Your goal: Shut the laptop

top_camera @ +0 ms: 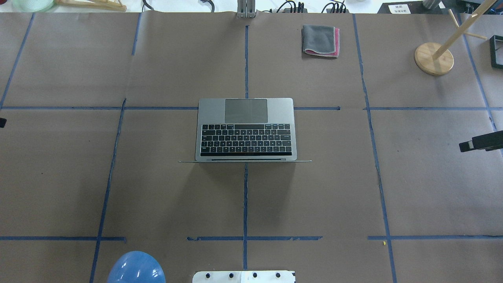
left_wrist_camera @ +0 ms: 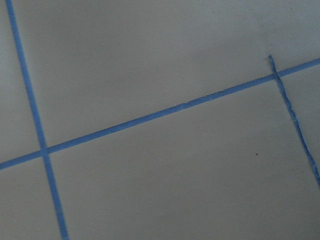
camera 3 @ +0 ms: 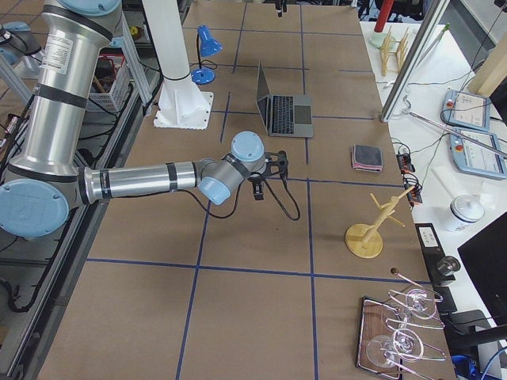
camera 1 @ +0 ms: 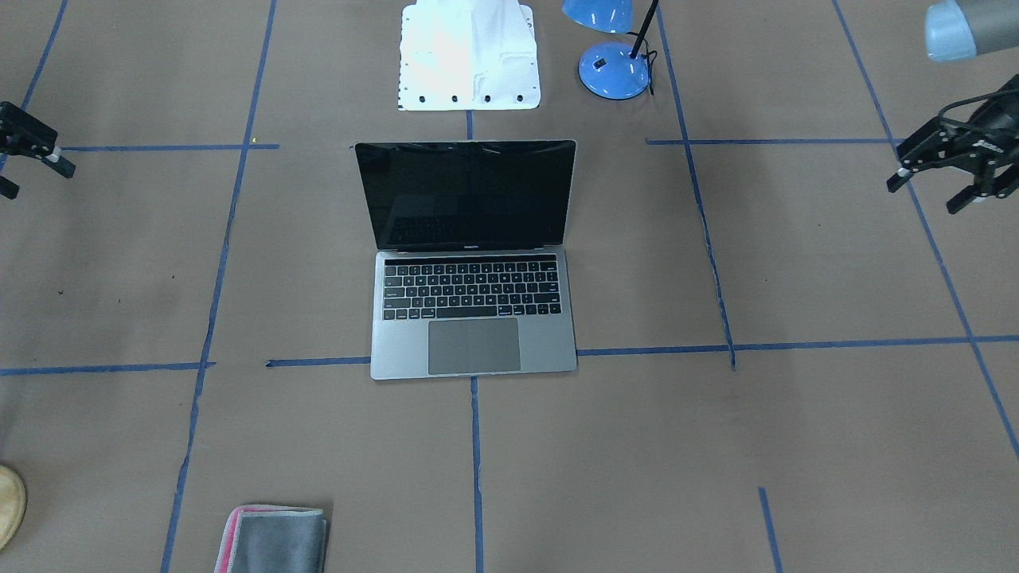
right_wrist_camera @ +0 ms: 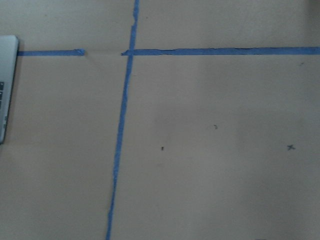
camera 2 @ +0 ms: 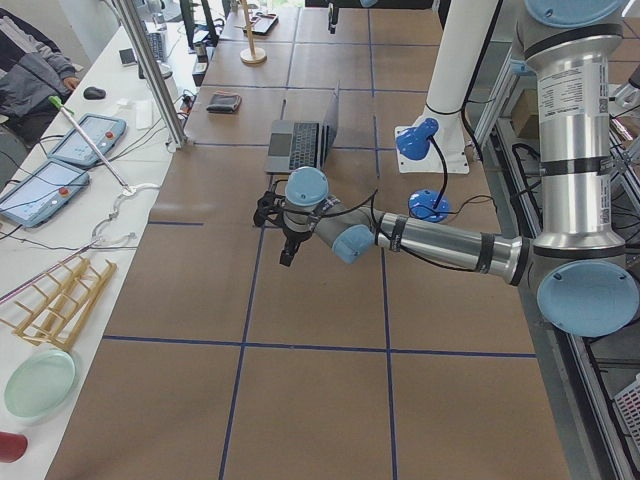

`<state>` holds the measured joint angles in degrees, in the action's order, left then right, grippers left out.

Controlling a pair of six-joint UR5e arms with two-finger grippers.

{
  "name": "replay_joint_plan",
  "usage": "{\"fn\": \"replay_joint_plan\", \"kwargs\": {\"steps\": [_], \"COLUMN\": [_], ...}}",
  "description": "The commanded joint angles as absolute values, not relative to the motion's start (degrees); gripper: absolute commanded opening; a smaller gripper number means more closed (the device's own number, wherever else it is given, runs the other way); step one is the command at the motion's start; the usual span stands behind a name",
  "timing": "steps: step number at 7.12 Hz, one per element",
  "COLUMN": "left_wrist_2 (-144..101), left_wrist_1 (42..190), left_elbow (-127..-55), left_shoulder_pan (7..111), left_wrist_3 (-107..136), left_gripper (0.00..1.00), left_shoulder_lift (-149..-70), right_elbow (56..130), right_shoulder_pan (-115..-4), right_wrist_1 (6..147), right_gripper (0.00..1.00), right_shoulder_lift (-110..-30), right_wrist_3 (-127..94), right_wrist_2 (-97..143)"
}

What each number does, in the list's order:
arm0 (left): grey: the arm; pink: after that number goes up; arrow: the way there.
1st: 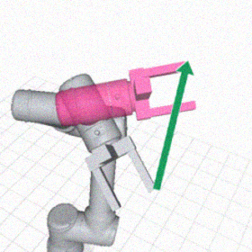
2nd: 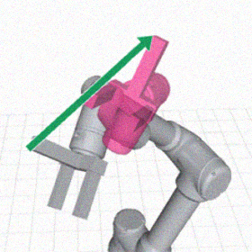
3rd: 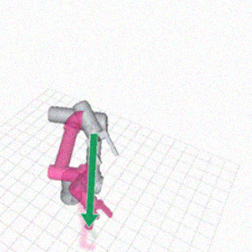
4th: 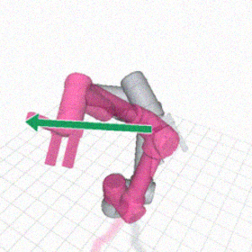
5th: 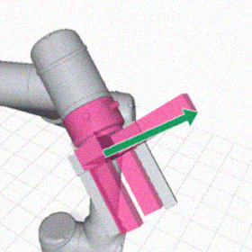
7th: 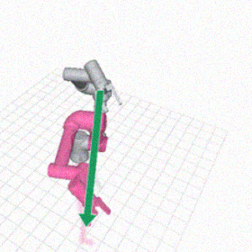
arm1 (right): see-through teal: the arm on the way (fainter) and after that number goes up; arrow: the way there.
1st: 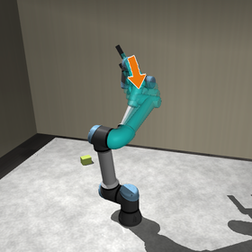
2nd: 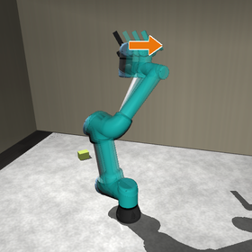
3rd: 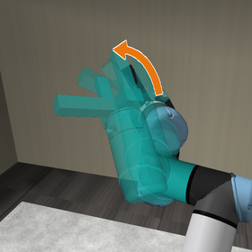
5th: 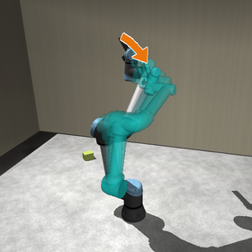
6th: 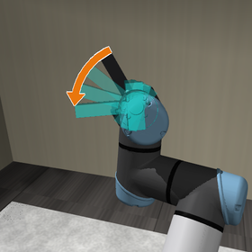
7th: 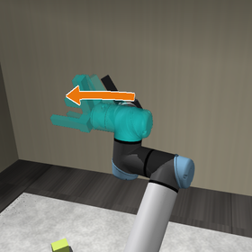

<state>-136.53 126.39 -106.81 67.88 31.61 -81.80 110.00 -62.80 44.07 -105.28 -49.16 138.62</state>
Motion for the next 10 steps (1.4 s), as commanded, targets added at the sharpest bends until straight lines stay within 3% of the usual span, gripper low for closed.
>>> {"fn": "replay_joint_plan", "kwargs": {"steps": [1,6,9,10], "left_wrist_2": [-136.06,-115.44,-106.73,-104.79], "left_wrist_1": [141.80,145.28,142.14,138.81], "left_elbow": [-106.96,-115.39,-115.58,-115.58], "left_shoulder_pan": [59.00,35.02,25.43,23.66], "left_wrist_3": [50.91,71.60,79.08,79.45], "left_gripper": [0.99,0.99,0.99,0.97], "left_shoulder_lift": [-81.47,-82.52,-90.50,-93.75], "right_elbow": [110.56,121.19,122.43,122.34], "right_shoulder_pan": [-52.87,-24.22,-14.71,-12.33], "right_wrist_1": [29.85,27.42,28.38,29.43], "right_gripper": [0.99,0.98,0.91,0.83], "right_shoulder_lift": [-105.29,-105.29,-102.15,-100.04], "right_wrist_3": [-65.85,-84.27,-87.88,-87.98], "right_wrist_2": [133.10,101.93,88.47,84.59]}}
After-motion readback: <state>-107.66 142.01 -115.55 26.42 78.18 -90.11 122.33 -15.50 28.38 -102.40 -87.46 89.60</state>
